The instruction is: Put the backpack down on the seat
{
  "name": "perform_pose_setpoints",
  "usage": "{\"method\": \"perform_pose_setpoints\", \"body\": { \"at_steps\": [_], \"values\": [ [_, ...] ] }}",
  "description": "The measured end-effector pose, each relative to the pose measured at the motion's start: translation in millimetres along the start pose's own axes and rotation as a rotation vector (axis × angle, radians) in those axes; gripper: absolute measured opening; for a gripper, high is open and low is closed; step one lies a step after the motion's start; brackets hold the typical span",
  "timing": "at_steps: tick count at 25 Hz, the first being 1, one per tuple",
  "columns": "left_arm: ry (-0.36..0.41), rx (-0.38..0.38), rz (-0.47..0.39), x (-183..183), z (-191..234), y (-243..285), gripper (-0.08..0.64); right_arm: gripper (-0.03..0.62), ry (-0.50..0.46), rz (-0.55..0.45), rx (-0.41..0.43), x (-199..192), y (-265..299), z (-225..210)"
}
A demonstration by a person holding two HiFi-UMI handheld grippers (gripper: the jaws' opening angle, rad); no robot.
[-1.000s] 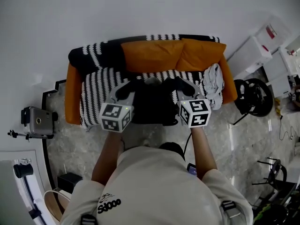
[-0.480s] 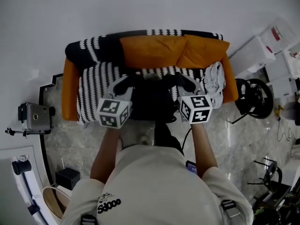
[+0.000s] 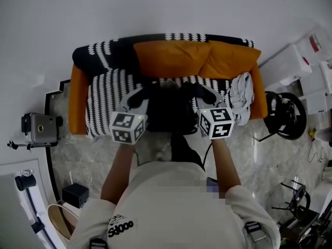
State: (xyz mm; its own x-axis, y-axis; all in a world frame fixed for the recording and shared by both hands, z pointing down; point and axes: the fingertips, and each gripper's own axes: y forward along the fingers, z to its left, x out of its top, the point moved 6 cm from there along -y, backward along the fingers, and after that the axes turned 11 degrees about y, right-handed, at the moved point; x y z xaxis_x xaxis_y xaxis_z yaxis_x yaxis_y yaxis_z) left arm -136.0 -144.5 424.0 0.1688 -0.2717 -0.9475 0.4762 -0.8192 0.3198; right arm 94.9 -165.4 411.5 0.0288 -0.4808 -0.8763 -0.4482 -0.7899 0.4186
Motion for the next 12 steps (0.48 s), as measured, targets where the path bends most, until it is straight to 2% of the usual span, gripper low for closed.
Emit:
{"method": "perform_pose_setpoints", "body": {
  "at_steps": [12],
  "values": [
    [-0.050, 0.019, 0.081, -8, 23, 65, 0.043, 0.020, 0.024, 0.088, 0.028, 4, 59, -40]
  ]
}}
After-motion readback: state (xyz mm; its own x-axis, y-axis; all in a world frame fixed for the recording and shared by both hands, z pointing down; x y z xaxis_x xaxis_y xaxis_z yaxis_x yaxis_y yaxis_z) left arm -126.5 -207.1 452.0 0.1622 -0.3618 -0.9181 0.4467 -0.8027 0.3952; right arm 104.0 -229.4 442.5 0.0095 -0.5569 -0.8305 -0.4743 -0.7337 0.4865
